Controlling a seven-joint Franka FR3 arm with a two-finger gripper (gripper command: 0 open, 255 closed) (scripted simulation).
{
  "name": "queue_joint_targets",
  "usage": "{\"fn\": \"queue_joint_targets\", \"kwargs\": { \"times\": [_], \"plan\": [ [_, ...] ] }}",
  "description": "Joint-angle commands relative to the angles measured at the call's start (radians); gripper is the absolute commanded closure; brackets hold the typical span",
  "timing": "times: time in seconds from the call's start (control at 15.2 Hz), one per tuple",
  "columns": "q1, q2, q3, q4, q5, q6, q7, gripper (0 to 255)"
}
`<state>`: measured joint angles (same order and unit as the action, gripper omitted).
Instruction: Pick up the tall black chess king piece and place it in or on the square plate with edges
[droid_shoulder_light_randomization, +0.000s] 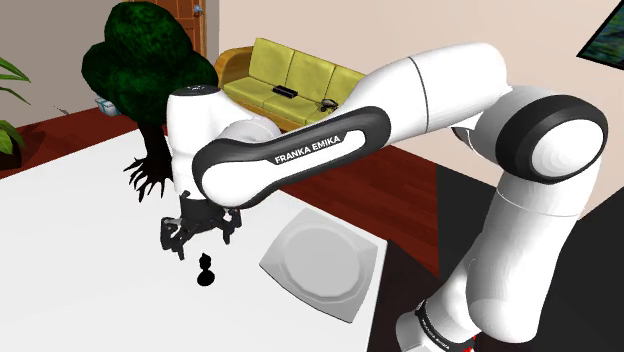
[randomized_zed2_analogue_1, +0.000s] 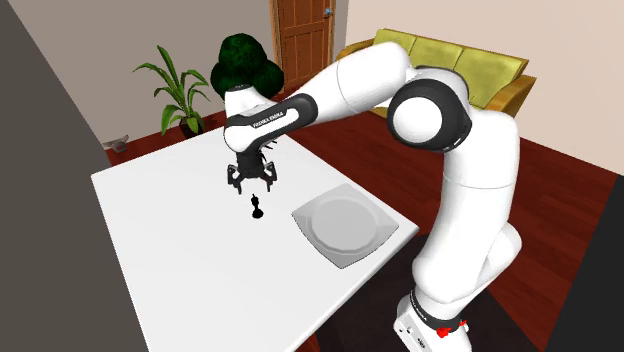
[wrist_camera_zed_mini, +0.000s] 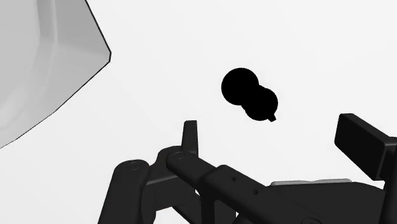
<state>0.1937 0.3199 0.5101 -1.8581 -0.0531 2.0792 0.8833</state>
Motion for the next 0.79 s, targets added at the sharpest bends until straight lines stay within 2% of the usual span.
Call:
{"fn": "queue_joint_targets", "kwargs": {
  "times": [0.0,0.33,0.73],
  "plan": [
    [0.006,0.017,-0.002,-0.008,-0.007,0.024,0.01,0],
    [0.016,0.051,-0.01,-0.042,-0.026,0.089,0.022,0],
    [0.017,0.051,-0.01,-0.042,-0.026,0.089,0.022,0]
  ]
}}
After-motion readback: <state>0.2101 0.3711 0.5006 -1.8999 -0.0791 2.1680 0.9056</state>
